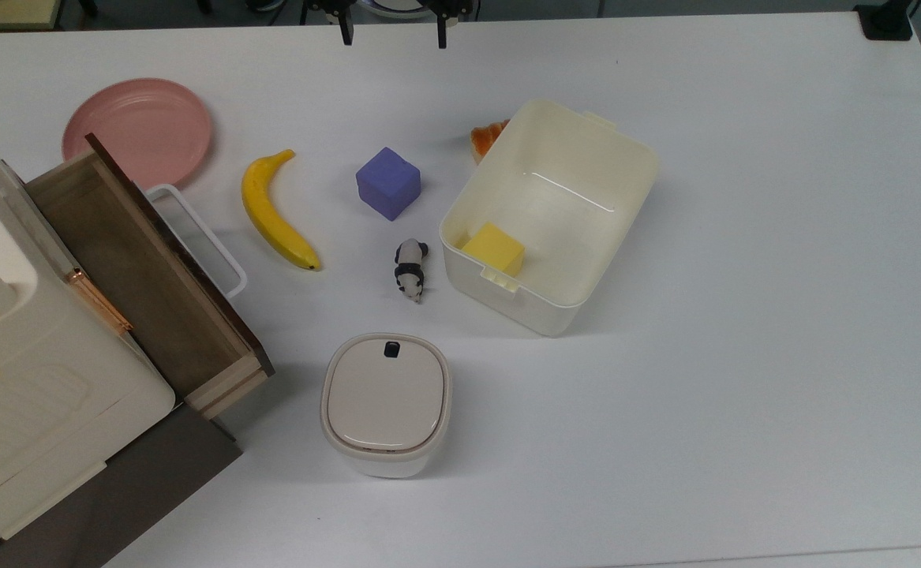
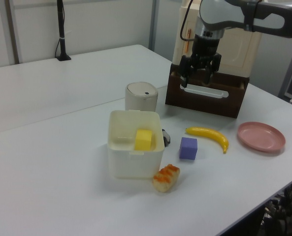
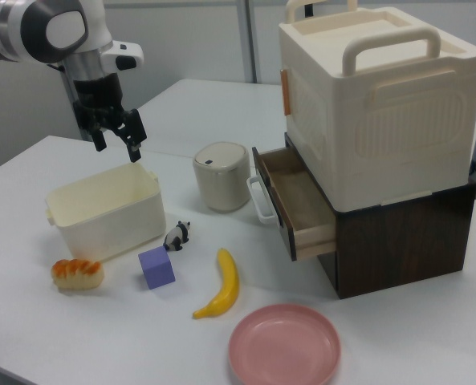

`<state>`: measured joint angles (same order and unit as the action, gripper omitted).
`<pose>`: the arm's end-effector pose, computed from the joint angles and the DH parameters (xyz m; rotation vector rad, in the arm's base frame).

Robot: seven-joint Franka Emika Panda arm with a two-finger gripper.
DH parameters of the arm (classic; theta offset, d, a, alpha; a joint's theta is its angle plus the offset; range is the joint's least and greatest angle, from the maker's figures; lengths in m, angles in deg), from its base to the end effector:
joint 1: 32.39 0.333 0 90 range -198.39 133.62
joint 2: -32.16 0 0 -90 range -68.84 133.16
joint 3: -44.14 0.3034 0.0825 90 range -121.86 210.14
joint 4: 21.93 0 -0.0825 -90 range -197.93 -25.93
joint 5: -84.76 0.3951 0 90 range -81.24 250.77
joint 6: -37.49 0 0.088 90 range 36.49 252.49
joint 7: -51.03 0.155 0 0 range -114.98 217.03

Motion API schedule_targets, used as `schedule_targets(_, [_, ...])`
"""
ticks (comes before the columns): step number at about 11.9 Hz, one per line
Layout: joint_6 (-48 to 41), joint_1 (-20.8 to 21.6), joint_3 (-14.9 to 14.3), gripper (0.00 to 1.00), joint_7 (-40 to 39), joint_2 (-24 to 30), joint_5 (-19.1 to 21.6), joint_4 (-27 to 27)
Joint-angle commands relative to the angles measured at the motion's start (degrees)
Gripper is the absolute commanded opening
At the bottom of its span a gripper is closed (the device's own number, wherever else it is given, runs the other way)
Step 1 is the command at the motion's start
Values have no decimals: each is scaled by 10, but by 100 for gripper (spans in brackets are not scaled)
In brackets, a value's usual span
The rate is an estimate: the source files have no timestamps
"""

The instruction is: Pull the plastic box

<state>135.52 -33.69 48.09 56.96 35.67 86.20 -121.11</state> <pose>0.5586 0.0302 0.5326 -3.1158 0.0940 -0.0614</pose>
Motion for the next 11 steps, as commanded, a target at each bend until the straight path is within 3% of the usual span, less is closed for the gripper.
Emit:
schedule_targets(1, [16, 11, -21, 100, 35, 0, 14, -8])
schedule_targets(3, [14, 51, -65, 100, 40, -5, 14, -7])
schedule_targets(11, [17, 49, -68, 100, 31, -8, 20, -6])
